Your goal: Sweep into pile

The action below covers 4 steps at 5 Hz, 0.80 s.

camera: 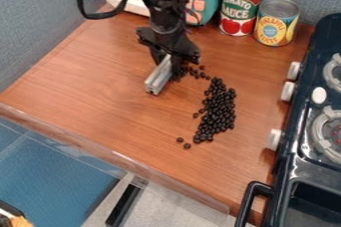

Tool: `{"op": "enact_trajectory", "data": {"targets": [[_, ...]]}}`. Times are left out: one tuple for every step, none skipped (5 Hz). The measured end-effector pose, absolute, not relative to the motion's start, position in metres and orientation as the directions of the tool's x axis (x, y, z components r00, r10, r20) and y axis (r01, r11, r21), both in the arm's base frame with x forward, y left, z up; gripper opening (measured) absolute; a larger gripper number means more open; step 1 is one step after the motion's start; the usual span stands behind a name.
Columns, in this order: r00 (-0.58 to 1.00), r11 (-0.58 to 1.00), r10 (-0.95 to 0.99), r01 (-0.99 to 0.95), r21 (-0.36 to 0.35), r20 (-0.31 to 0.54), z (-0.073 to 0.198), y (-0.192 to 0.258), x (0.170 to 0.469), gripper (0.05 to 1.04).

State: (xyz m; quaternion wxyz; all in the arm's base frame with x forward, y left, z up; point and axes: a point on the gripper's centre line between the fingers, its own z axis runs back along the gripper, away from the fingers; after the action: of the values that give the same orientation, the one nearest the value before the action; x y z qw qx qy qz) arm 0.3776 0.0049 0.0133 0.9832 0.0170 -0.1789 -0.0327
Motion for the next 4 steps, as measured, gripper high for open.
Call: {"op": "enact_trajectory", "data": {"targets": [[0.932, 0.996, -0.087, 0.077, 0.042, 0.351, 0.012, -0.005, 0.375, 0.372], [0.930, 0.996, -0.088, 0.081, 0.036, 0.357, 0.013, -0.018, 0.374, 0.372], [0.931, 0.997, -0.080, 0.074, 0.030, 0.356, 0.012, -0.021, 0.374, 0.372], [0.930, 0.996, -0.089, 0.088, 0.019, 0.357, 0.013, -0.041, 0.372, 0.372]]}}
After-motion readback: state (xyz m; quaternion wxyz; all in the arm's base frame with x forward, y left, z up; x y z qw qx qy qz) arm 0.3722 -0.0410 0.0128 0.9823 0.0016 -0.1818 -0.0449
